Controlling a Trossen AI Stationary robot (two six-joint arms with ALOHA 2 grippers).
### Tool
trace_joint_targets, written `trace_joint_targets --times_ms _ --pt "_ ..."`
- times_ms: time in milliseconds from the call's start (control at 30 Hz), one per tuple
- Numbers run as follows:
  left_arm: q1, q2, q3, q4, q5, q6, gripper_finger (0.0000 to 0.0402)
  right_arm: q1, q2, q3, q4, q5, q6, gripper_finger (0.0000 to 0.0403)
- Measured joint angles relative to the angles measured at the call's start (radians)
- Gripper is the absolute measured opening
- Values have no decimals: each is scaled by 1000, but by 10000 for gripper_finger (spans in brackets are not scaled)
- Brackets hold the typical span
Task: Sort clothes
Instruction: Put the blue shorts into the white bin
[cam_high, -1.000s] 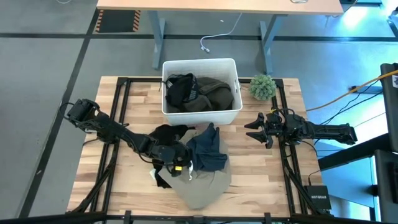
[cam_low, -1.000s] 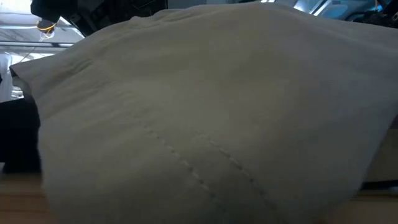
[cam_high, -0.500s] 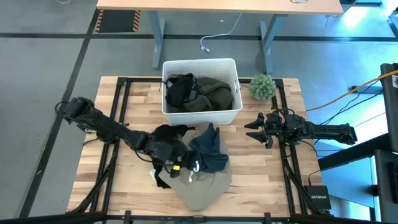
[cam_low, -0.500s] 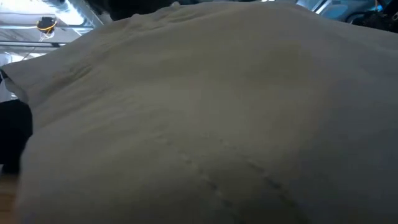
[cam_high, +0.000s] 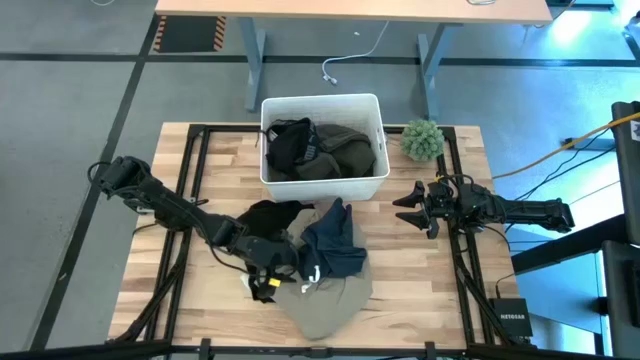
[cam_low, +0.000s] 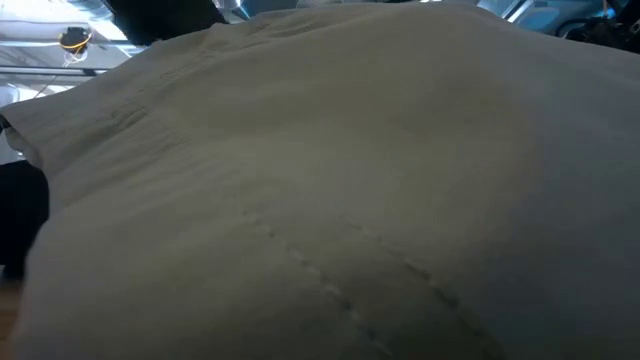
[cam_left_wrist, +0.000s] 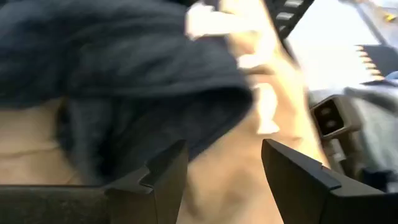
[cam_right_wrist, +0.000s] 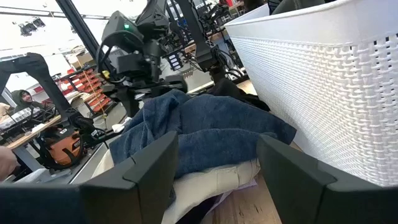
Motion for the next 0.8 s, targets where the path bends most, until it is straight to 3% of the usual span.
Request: trace_joint_targets --times_ms 333,533,667,800 --pt "3 105 1 296 -57 80 198 0 0 0 0 0 0 237" --pt "65 235 17 439 -169 52 198 0 0 0 0 0 0 237" --pt "111 288 70 600 -174 17 198 0 0 0 0 0 0 237" --pt "153 329 106 577 -176 91 196 0 0 0 0 0 0 237"
